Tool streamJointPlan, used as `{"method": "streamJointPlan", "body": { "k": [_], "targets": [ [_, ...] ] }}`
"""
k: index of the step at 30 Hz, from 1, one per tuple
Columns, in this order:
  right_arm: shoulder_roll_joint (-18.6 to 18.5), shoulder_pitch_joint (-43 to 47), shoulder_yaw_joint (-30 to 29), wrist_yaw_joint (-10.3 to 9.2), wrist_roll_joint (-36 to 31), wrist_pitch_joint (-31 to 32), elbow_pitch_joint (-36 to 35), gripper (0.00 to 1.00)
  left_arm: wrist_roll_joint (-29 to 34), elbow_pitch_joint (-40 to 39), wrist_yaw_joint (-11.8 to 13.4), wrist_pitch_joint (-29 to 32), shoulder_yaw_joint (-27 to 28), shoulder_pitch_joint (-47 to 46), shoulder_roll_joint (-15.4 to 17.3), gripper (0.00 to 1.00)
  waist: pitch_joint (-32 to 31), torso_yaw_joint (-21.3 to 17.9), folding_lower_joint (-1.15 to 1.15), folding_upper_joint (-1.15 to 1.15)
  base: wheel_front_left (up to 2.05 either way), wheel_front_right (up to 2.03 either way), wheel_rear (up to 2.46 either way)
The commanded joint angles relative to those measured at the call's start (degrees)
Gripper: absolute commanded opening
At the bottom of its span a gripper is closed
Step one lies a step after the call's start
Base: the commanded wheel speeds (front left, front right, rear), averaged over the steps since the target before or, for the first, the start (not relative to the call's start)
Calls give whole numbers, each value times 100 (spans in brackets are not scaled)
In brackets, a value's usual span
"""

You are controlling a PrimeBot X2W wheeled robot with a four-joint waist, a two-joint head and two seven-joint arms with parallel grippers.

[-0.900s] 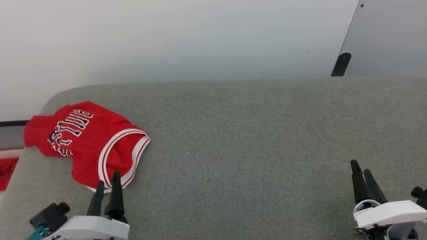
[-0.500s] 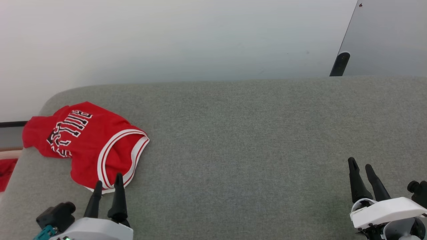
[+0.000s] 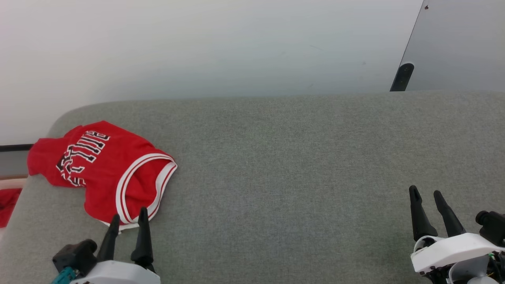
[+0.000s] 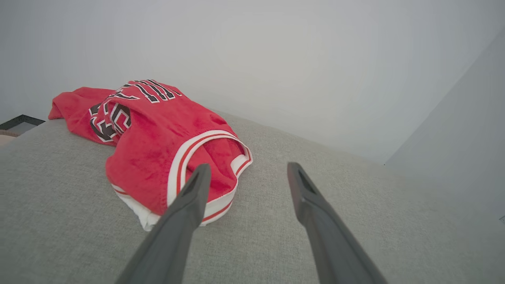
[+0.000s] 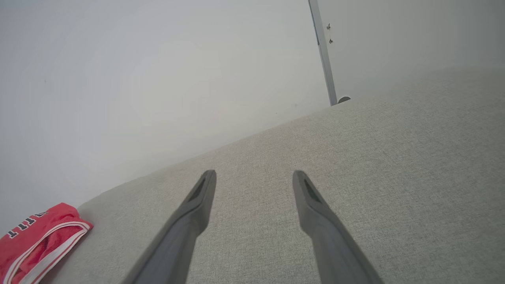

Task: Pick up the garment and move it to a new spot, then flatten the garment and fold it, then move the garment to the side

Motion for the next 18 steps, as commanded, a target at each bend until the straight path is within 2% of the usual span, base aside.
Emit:
{"method": "streamJointPlan", "body": {
  "k": [1, 18],
  "targets": [
    [-33, -142, 25, -5, -155, -54, -55, 100, 153, -49, 13, -50, -12, 8, 35, 100, -5, -1, 0, 0, 0, 0, 0],
    [-56, -114, -35, -6, -1059, -278, -56, 100, 894, -124, -45, -270, 50, 144, 45, 100, -55, -16, 0, 0, 0, 0, 0]
  ]
}}
